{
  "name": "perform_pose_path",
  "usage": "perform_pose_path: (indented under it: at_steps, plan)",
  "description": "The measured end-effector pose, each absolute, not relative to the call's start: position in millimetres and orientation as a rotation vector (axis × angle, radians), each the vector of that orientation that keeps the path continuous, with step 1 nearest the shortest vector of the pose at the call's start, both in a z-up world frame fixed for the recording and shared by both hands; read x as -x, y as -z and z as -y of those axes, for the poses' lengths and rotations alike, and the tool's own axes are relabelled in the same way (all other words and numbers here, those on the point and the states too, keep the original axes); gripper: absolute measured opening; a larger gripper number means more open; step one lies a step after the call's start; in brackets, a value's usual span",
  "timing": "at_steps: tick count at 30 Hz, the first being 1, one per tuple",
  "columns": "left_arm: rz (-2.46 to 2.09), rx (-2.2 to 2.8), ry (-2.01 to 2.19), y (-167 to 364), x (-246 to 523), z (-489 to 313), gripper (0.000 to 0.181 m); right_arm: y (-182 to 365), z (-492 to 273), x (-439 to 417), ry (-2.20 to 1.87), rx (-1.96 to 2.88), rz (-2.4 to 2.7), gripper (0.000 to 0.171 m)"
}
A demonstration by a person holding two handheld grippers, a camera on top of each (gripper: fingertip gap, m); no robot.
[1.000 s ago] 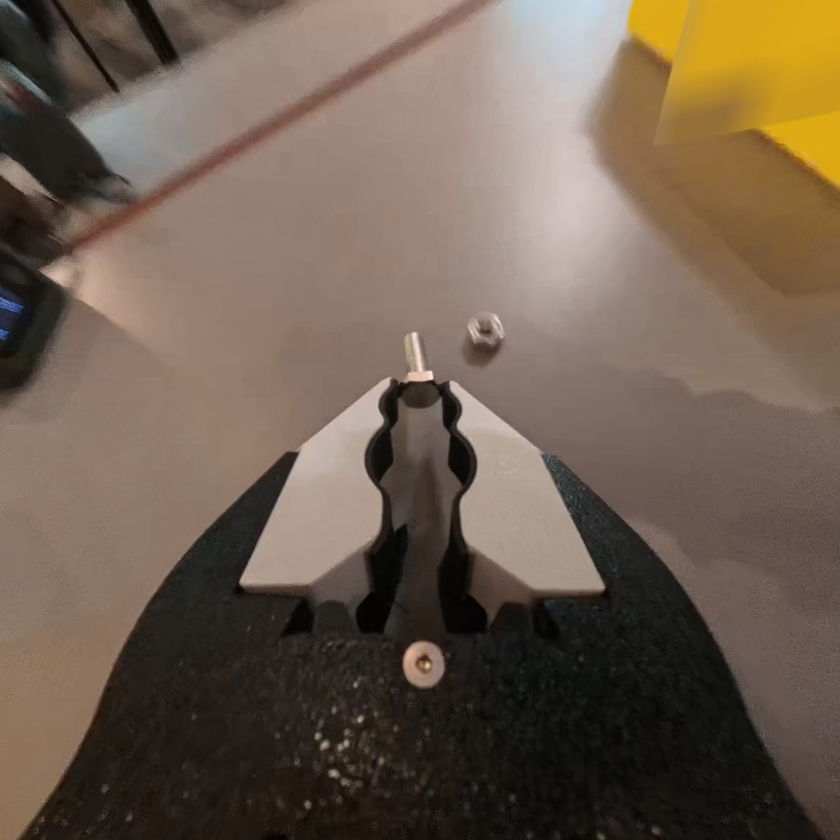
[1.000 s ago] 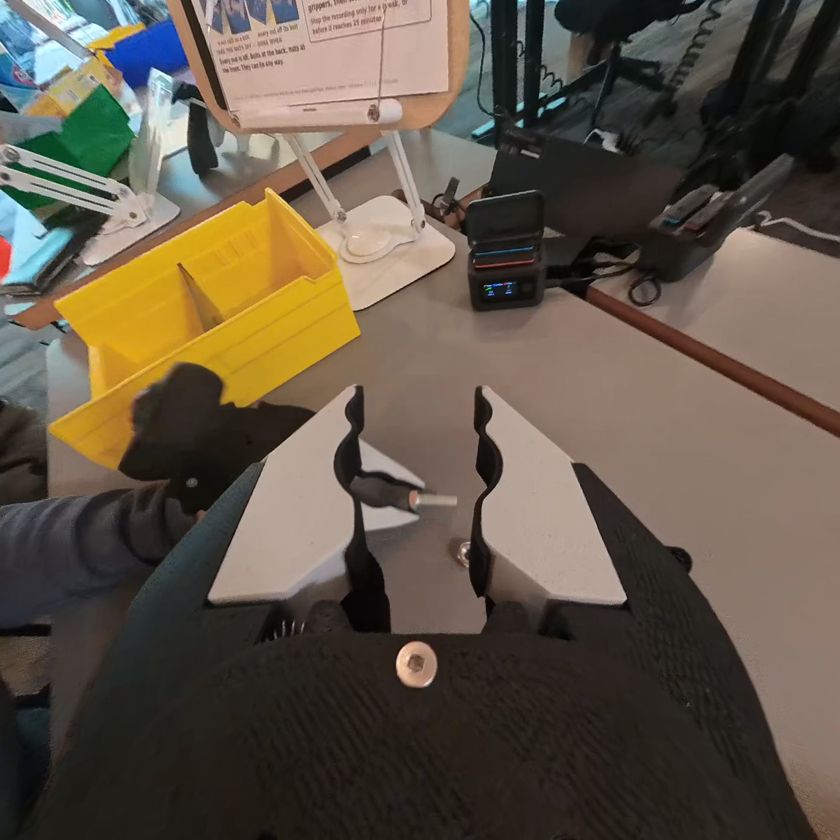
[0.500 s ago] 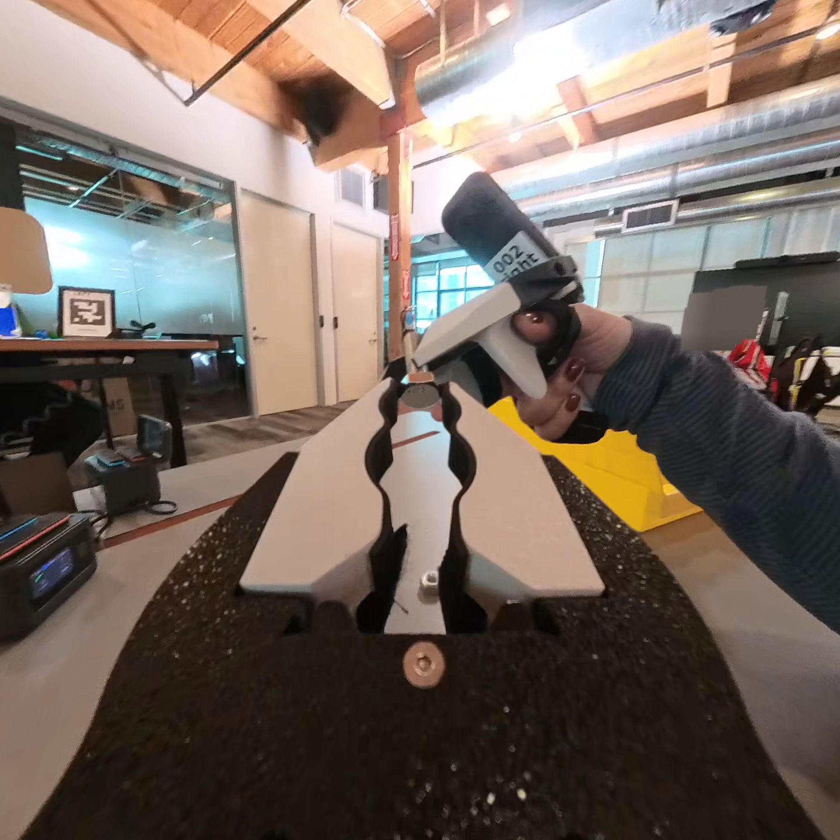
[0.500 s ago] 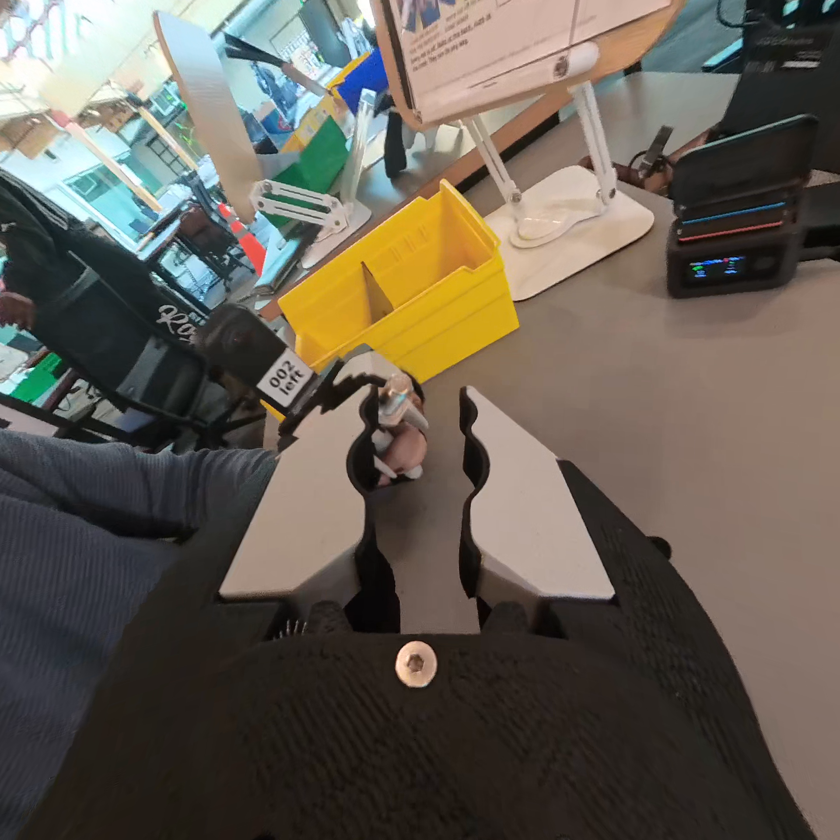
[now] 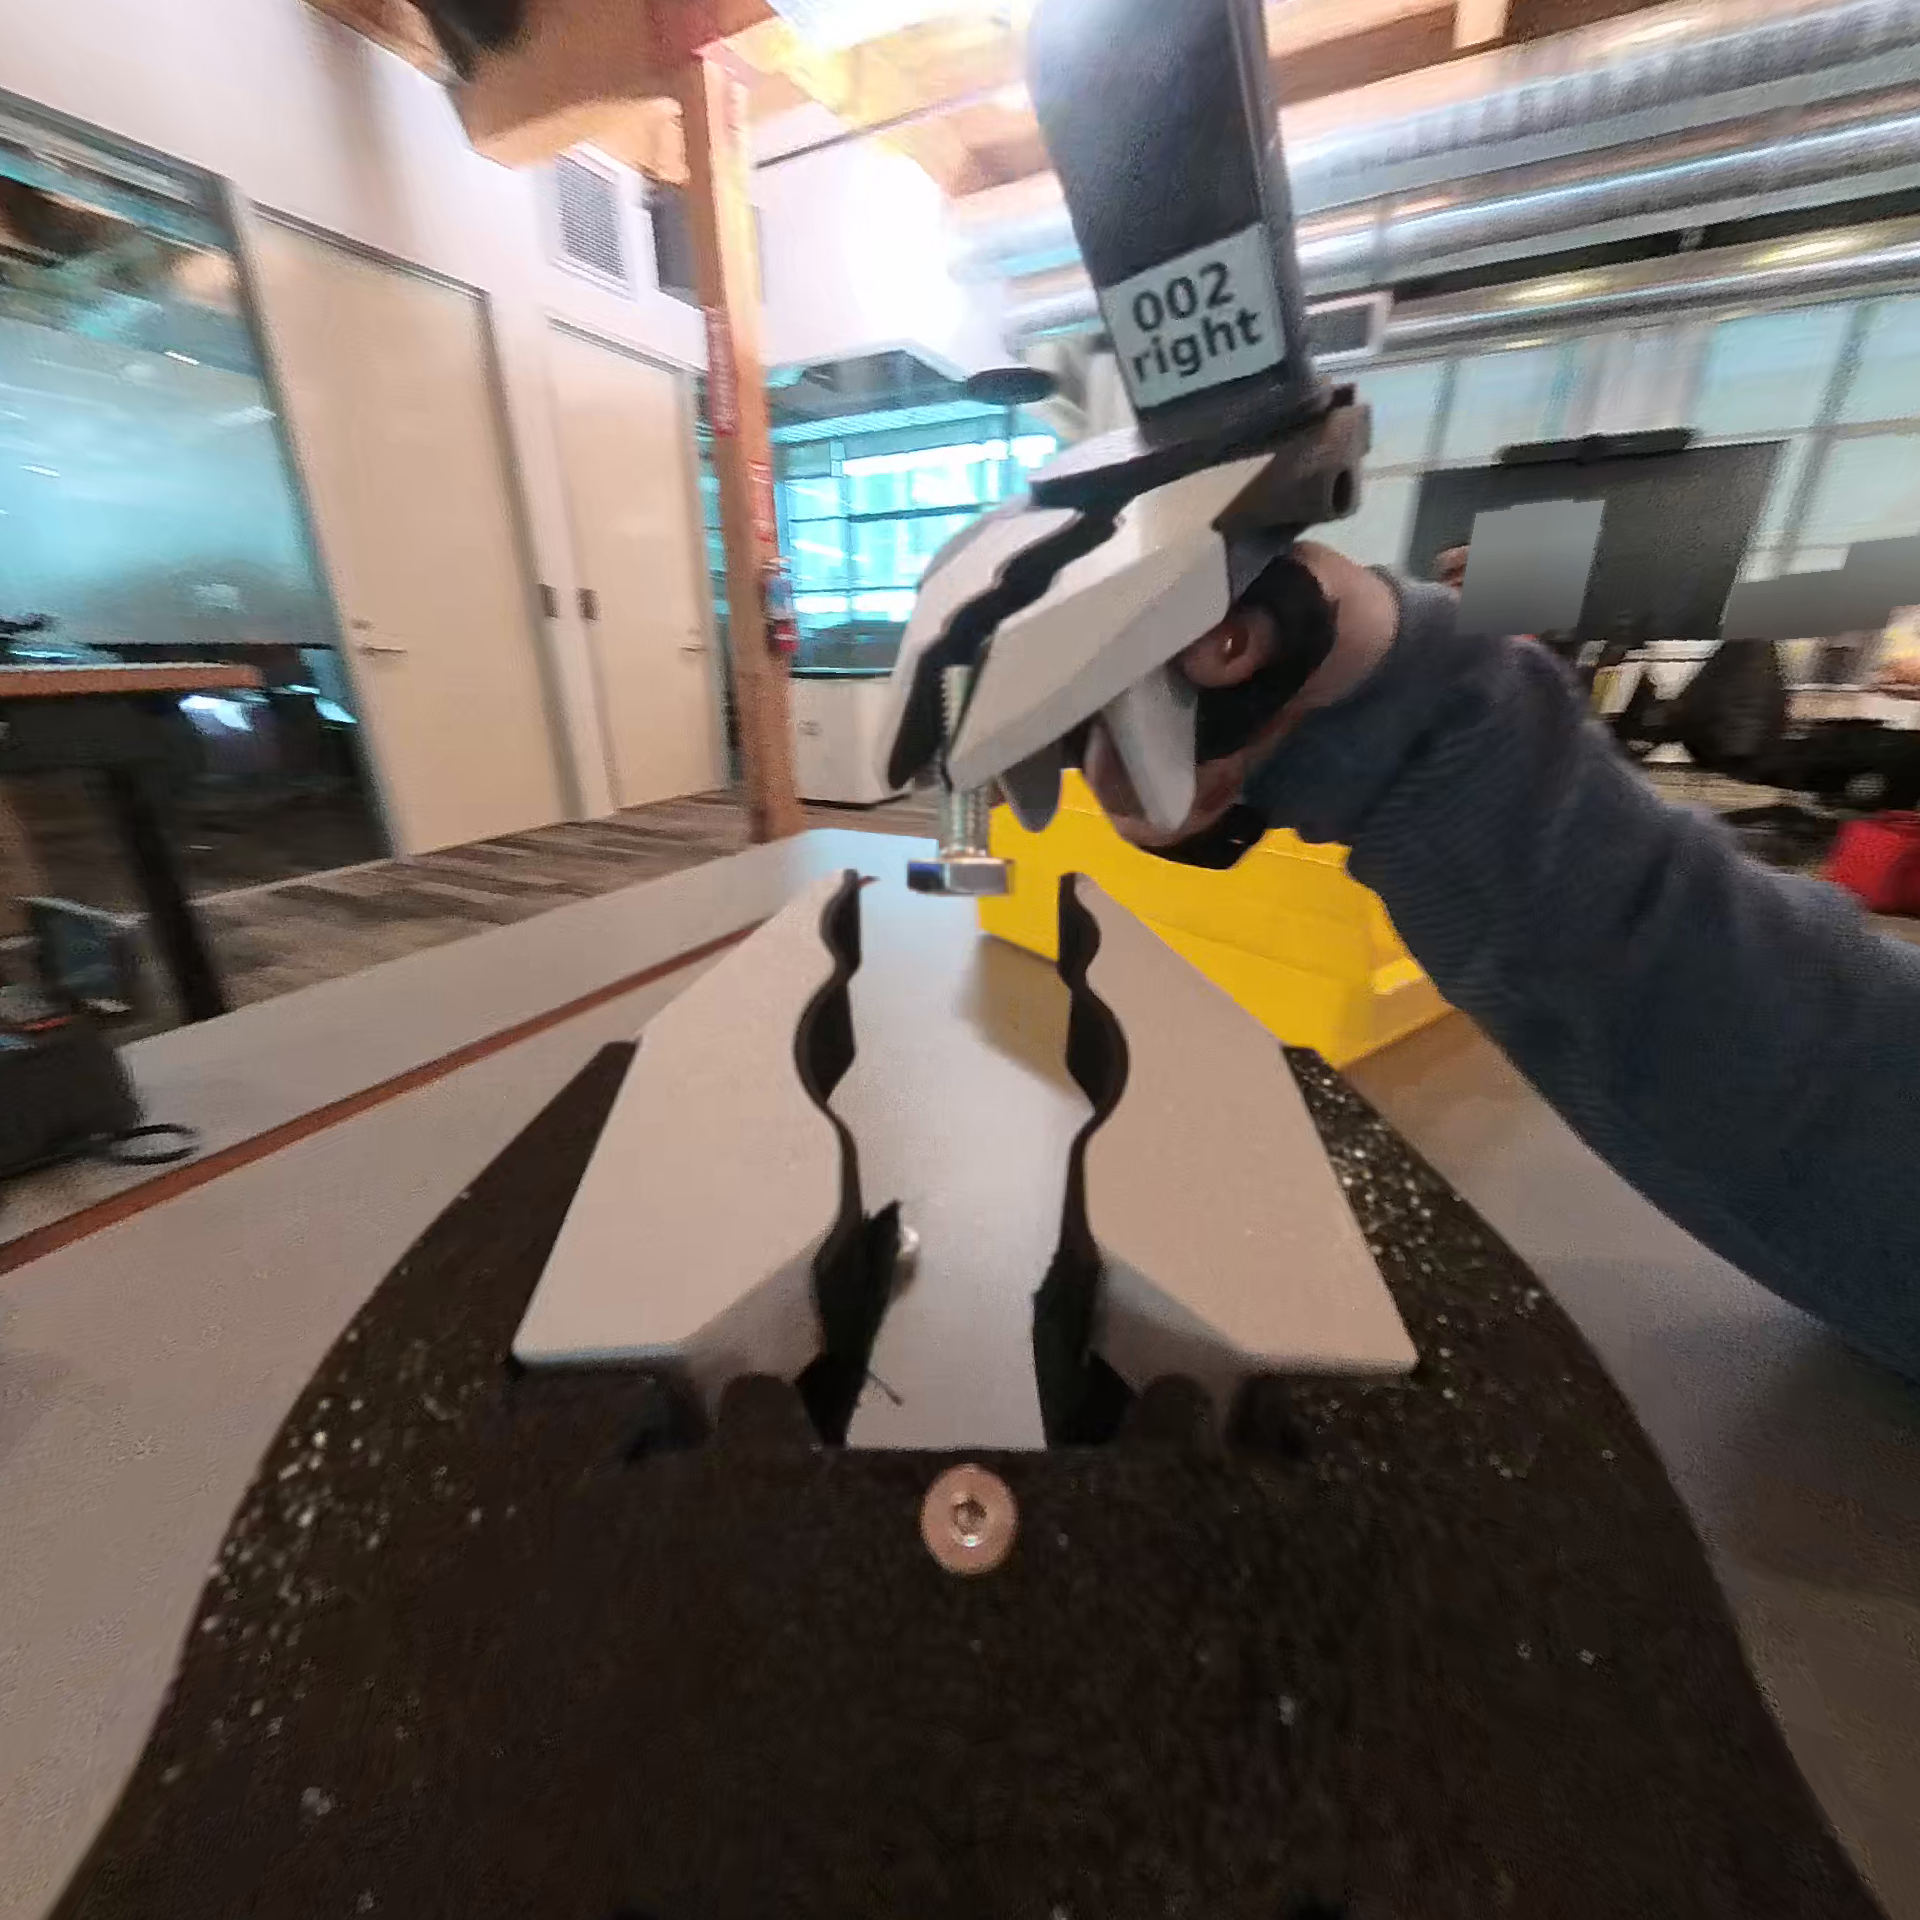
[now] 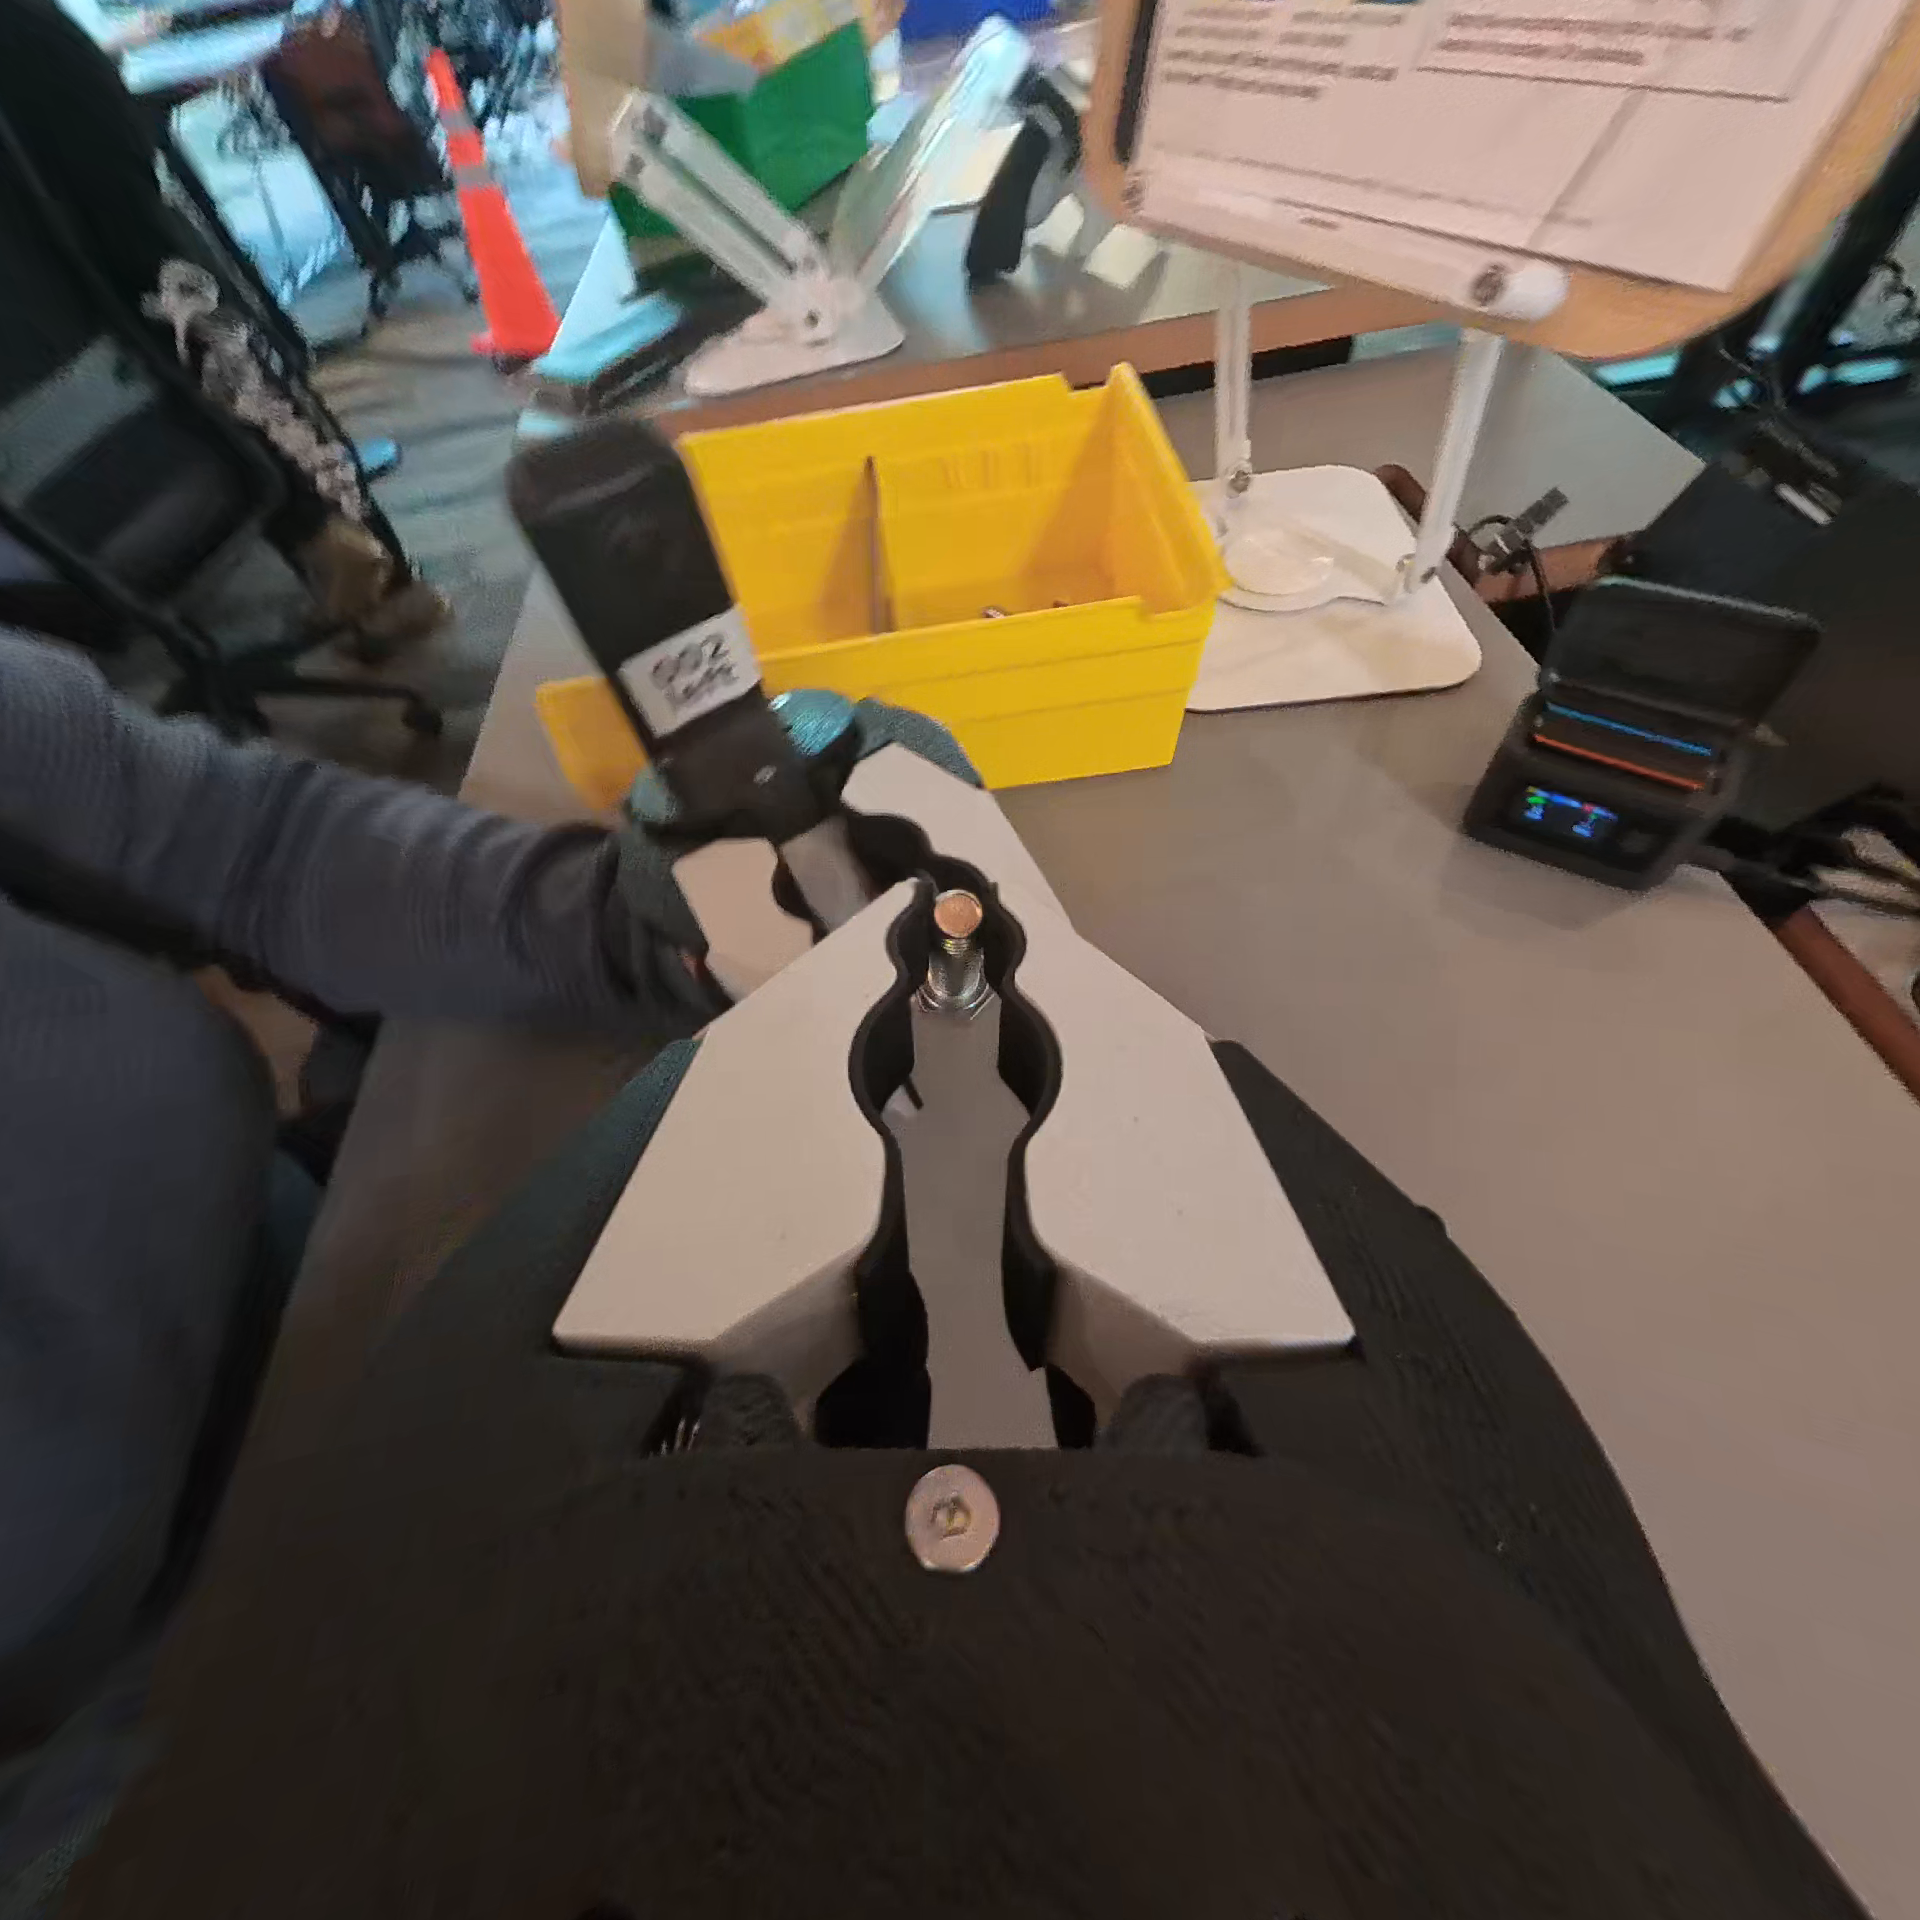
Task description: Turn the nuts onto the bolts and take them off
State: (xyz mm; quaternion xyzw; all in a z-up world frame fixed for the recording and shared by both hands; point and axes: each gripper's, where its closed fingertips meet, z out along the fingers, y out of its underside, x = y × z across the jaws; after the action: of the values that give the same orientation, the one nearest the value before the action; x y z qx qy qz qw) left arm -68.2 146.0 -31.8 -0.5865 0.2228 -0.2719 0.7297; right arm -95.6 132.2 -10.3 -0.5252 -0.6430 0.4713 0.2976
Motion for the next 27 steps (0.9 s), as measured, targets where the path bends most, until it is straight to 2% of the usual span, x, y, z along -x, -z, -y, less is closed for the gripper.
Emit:
perform_pose_path:
  at_steps: [1,3,5,27]
  plan:
    - [-0.517,1.287,0.648,32.3,65.0,-142.6,0.031,13.2,-128.6,92.4,-1.226,1.366,1.75,0.008]
    - [-0.579,1.271,0.749,32.9,58.6,-134.0,0.019,17.4,-123.8,86.4,-1.202,1.349,1.808,0.008]
    - [-0.622,1.271,0.816,33.9,55.1,-128.4,0.017,18.6,-120.2,81.8,-1.208,1.334,1.838,0.008]
    - [-0.688,1.325,0.833,45.6,46.0,-127.4,0.017,33.1,-116.7,73.8,-1.195,1.357,1.917,0.008]
